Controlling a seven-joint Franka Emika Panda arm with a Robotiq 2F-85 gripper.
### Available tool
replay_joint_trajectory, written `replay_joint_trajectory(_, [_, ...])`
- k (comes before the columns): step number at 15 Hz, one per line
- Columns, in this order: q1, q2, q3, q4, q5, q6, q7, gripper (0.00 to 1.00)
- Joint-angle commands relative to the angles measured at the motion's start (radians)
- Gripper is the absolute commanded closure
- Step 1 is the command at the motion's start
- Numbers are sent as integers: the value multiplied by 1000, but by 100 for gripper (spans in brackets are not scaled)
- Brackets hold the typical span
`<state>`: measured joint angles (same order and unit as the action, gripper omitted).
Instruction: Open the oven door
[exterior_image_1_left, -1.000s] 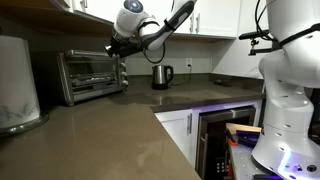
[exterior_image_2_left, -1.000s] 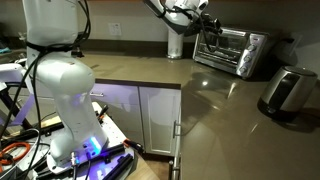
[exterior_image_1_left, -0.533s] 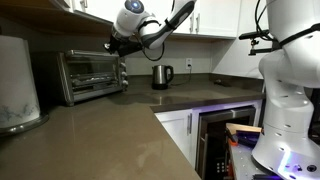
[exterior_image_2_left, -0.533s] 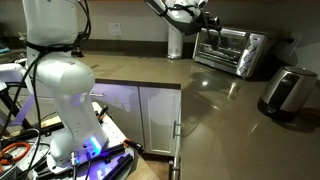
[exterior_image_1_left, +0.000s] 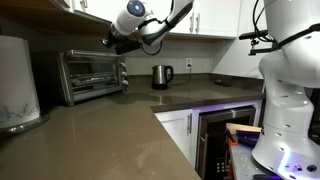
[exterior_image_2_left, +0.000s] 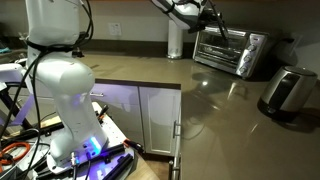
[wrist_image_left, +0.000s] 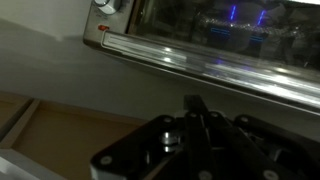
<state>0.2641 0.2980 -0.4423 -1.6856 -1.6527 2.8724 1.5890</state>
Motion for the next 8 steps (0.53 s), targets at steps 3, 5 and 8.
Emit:
replay_joint_trajectory(3, [-49, 125, -2, 165, -161, 134, 265, 100])
replay_joint_trajectory(5, [-63, 162, 3, 204, -183, 155, 319, 100])
replay_joint_trajectory(8, [-87, 205, 10, 224, -124, 211, 301, 100])
